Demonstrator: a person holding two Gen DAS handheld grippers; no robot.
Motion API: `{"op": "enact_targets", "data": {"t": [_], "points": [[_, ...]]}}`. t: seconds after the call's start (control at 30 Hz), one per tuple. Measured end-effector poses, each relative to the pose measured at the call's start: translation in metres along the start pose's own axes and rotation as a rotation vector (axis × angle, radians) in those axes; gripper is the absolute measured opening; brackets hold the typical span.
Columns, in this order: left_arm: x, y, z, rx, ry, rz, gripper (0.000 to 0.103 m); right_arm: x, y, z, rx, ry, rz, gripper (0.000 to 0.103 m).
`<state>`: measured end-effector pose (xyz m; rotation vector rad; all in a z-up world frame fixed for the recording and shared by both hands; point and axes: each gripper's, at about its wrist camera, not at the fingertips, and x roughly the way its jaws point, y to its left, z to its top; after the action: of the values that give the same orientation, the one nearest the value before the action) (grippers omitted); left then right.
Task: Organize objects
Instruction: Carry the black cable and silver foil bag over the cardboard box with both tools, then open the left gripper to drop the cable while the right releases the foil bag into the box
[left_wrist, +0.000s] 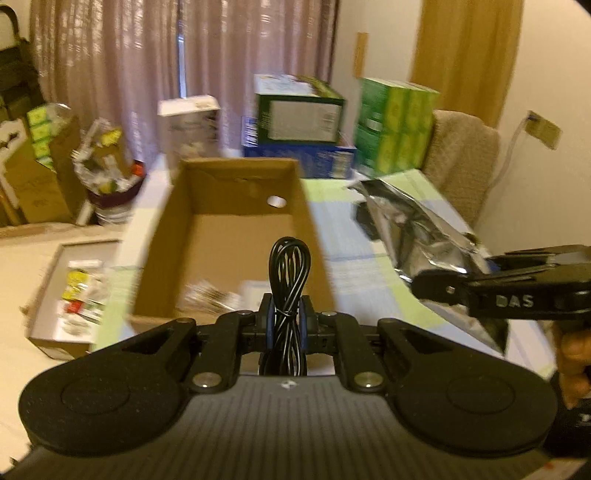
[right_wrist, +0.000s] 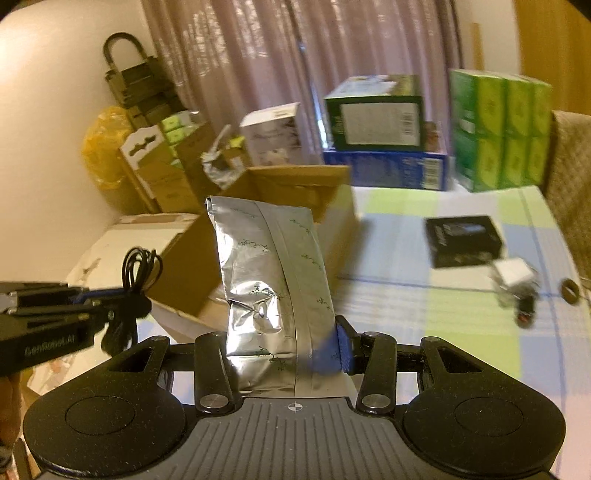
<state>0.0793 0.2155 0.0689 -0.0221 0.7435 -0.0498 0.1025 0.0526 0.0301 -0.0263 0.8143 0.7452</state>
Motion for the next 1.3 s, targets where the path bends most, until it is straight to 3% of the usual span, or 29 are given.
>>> {"op": "enact_targets", "data": {"t": [0.23,0.57,0.6,0.63,0.67,1.3], "points": [[0.025,0.053,0.028,-0.001,0.013,0.064,0.01,0.041,0.014,0.031,0.006,0.014,0.037,0.041],[0.076,0.079,0.03,-0.012,0.052,0.045,0.012,0.083,0.009,0.048,0.039,0.036,0.042,0.041],[0.08,0.08,0.031,-0.011,0.048,0.045,0.015,0.086,0.008,0.049,0.041,0.04,0.043,0.041],[0.081,0.081,0.031,-0.01,0.041,0.055,0.032,0.089,0.007,0.049,0.043,0.043,0.045,0.041],[0.083,0.083,0.033,-0.009,0.036,0.066,0.041,0.091,0.007,0.049,0.043,0.045,0.047,0.041],[0.07,0.096,0.017,-0.056,0.027,0.083,0.042,0.106,0.015,0.053,0.053,0.047,0.053,0.041]]}}
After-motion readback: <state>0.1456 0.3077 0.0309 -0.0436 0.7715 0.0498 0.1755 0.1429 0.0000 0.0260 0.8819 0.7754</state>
